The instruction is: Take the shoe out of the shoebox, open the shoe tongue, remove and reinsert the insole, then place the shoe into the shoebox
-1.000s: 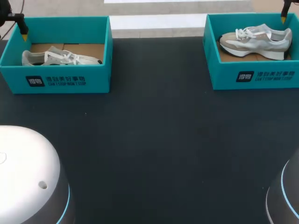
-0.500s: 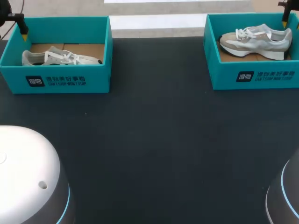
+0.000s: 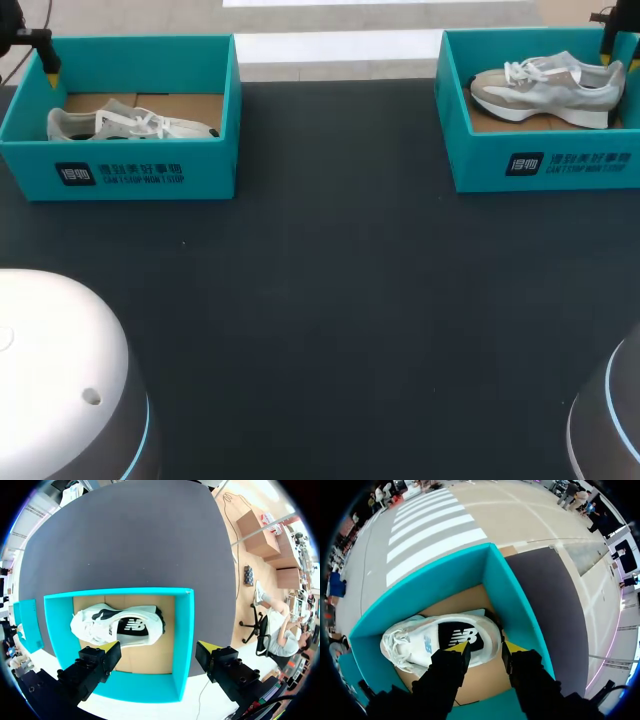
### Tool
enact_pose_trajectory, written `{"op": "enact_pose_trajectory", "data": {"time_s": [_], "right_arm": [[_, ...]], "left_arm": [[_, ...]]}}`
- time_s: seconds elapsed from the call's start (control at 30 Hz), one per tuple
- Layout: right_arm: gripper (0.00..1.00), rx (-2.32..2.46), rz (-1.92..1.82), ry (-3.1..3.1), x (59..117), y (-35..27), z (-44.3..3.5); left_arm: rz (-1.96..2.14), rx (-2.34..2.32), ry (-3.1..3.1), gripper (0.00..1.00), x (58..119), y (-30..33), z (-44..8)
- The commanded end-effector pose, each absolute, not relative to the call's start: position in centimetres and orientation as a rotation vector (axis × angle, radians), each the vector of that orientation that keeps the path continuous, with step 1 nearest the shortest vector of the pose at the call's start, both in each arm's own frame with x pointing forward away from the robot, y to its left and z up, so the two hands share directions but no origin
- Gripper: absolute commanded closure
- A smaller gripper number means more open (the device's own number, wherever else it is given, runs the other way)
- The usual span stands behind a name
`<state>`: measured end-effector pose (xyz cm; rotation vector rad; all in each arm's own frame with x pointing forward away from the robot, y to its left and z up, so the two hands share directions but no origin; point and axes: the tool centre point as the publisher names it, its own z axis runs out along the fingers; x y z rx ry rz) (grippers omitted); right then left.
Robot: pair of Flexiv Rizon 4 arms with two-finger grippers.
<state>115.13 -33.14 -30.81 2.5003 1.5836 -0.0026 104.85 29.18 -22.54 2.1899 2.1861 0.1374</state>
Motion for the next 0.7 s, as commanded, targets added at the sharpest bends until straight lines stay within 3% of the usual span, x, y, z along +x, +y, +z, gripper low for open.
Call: {"op": "enact_pose_trajectory", "data": {"time_s": [0.03,0.7], "right_arm": [[0.61,2.513,-0.034,1.583,116.0,-33.5,-32.0],[0.65,2.534,-0.14,1.516,116.5,-35.0,-35.1]], "left_arm": [[0.142,2.189,2.184,0.0,104.7,29.2,-22.5],[0.142,2.189,2.184,0.0,104.7,29.2,-22.5]]}}
